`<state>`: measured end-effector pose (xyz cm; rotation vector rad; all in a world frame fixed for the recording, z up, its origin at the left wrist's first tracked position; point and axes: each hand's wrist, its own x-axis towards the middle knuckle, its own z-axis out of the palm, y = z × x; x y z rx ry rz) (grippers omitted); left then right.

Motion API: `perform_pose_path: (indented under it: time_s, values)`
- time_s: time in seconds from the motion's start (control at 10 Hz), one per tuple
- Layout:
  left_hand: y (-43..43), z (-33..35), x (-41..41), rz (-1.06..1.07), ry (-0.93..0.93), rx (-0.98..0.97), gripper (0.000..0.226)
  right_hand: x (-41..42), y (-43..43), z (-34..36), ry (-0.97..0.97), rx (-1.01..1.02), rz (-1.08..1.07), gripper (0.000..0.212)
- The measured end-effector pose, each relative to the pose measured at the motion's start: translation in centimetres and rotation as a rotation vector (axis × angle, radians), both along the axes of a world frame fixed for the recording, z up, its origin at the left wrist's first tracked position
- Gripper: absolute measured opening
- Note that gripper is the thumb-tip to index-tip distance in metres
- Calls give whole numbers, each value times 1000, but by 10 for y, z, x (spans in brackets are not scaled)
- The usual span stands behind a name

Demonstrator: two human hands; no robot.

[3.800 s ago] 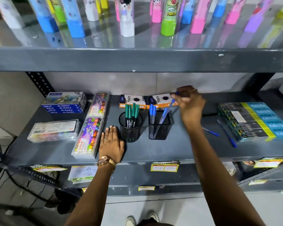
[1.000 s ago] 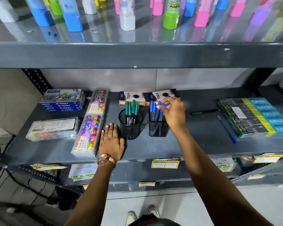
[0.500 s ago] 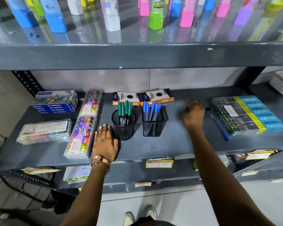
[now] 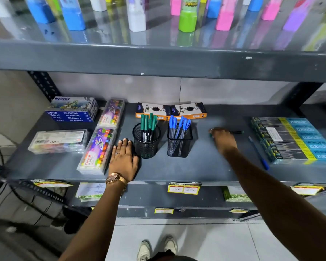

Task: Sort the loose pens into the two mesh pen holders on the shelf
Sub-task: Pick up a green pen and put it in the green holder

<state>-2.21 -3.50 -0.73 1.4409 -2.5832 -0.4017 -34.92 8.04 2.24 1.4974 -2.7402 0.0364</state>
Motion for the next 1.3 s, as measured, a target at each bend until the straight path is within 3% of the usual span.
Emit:
perform_pose_path:
  time_s: [0.1, 0.2, 0.3, 0.4, 0.5, 0.7, 0.9, 1.1, 1.3]
  values:
    - [0, 0, 0, -5, 3, 2, 72, 7, -5, 14, -2, -98, 25, 33]
    - [0, 0, 0, -6, -5, 4, 72, 10, -19, 54, -56, -412, -64, 32]
    - [0, 0, 1, -1, 4, 6, 72, 30, -29, 105, -338, -1066, -18, 24]
    - [0, 1, 1, -5, -2, 11, 72, 69, -41, 136, -591, -1414, 24, 20]
    - [0, 2, 1, -8, -12, 16, 73, 113, -62, 138, -763, -1399, 95, 25]
    - [0, 3, 2, -11, 3, 23, 71, 158, -84, 96, -609, -920, 238, 20]
    - [-1, 0, 2, -10, 29, 23, 60, 166, -88, 73, -470, -596, 148, 26]
    - [-1, 0, 2, -10, 30, 28, 61, 163, -90, 75, -300, -447, 89, 34]
    - [0, 2, 2, -17, 5, 34, 72, 162, -86, 76, -278, -420, 138, 43]
